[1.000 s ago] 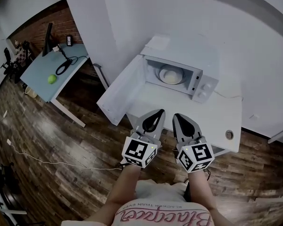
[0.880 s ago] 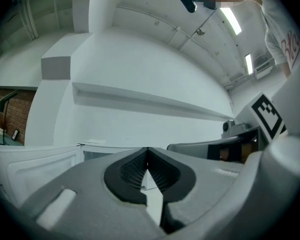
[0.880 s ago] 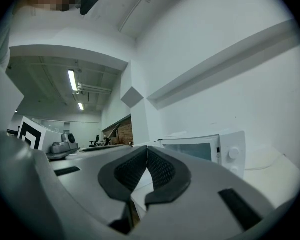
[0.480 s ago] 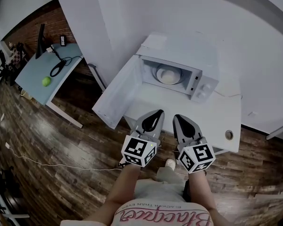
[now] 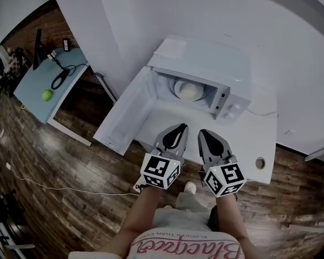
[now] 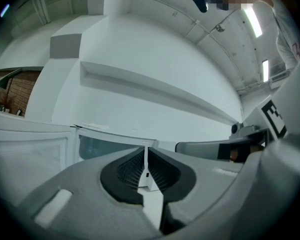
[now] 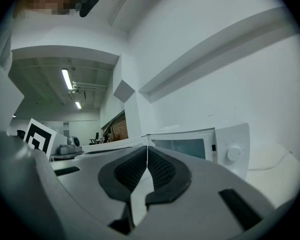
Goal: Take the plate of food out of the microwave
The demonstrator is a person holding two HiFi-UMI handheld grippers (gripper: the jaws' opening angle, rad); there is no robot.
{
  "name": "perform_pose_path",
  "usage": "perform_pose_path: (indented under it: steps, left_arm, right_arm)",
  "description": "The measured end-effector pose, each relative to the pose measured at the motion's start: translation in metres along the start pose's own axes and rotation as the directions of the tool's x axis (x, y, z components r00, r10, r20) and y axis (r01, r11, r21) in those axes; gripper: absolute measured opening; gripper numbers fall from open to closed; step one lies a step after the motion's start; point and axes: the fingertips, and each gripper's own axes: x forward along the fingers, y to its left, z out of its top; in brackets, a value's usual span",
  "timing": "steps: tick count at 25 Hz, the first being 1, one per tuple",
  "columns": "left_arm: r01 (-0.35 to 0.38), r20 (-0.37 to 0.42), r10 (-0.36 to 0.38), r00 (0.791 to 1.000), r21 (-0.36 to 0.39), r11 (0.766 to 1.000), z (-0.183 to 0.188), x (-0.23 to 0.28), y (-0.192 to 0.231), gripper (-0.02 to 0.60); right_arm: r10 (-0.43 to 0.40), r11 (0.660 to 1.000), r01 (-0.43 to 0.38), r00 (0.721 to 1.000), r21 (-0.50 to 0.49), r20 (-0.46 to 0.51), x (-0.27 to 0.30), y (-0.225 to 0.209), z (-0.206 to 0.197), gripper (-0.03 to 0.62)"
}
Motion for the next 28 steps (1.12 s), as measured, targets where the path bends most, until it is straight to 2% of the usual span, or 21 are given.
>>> perform_pose_path:
  steps: [7,17,22,28]
  left_arm:
    - [-0.019,-0.025,0.019,1.0,0.012,1.0,-0.009,0.028,0.009,0.006]
    - [-0.076,-0.077,0.073,0.994,-0.029,0.997,-0.04,0.056,0.017,0.008]
    - [-0.081,-0.062,0.078,0.995,-0.056,0.995,-0.041,0.071,0.017,0.008]
    - [-0.077,-0.077,0.071,0.994,-0.072,0.994,-0.053,0.081,0.02,0.055]
  right_arm:
    - [0.032,0.999,-0.031,0.999,0.018,-0.021,0.023,-0.024,-0.003,0.014]
    - [0.13,0.991,-0.13,0.99,0.02,-0.058,0.045,-0.048,-0.016,0.014]
    - [0.149,0.989,-0.147,0.987,0.034,-0.06,0.055,-0.065,-0.019,0.014]
    - [0.159,0.987,-0.156,0.985,0.048,-0.06,0.062,-0.075,-0.024,0.014]
